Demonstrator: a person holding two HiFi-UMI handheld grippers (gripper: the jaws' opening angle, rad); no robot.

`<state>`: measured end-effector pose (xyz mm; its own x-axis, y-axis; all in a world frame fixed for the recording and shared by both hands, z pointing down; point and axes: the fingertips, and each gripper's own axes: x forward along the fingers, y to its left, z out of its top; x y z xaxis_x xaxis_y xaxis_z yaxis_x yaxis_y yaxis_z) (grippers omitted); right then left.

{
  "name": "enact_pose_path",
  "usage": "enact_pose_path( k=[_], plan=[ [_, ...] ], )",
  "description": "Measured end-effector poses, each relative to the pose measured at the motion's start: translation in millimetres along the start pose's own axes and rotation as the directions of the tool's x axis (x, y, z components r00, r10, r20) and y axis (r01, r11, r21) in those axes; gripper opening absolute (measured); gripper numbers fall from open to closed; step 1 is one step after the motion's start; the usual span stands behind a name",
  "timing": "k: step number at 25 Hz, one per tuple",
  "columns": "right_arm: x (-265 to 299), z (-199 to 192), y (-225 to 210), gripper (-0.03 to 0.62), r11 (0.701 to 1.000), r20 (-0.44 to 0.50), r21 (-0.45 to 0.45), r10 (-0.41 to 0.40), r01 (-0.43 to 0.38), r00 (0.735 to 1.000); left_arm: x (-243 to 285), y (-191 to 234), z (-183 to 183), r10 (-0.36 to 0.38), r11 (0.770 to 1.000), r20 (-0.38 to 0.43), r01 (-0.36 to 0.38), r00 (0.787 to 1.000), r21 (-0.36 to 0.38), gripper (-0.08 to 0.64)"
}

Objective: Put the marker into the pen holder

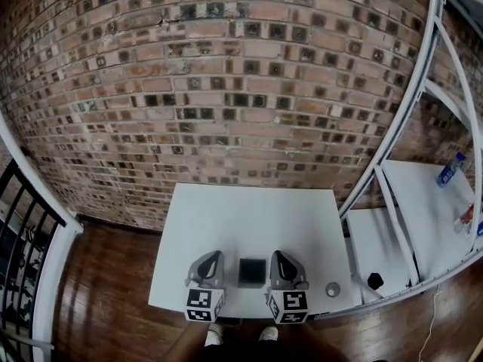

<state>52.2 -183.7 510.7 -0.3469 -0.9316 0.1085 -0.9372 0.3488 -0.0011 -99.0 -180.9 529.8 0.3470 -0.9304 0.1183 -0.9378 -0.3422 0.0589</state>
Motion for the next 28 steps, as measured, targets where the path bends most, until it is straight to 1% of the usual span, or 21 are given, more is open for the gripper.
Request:
enact_pose_path(
  k=[5,19,25,28],
  plan=[
    [-6,-2,0,0.002,1.0,0.002,-0.026,0.0,0.0,1.0,0,-4,1,0.004,1.0,0.004,-0.004,1.0,0.009,0.014],
    [-12,-6,-5,0.002,1.0,-0.006,-0.025,0.007,-0.007,1.0,4,-13,3,0.0,1.0,0.01,0.0,1.0,0.018,0.014],
    [-11,-6,-2,0.002,0.999,-0.006,-0.032,0.022,-0.022,1.0,4,-16,0,-0.007,1.0,-0.005,0.007,1.0,-0.003,0.014],
    [-11,-6,0,0.002,0.999,-0.003,-0.031,0.027,-0.027,1.0,4,-15,0,-0.005,1.0,0.006,0.005,1.0,0.011,0.014]
  ],
)
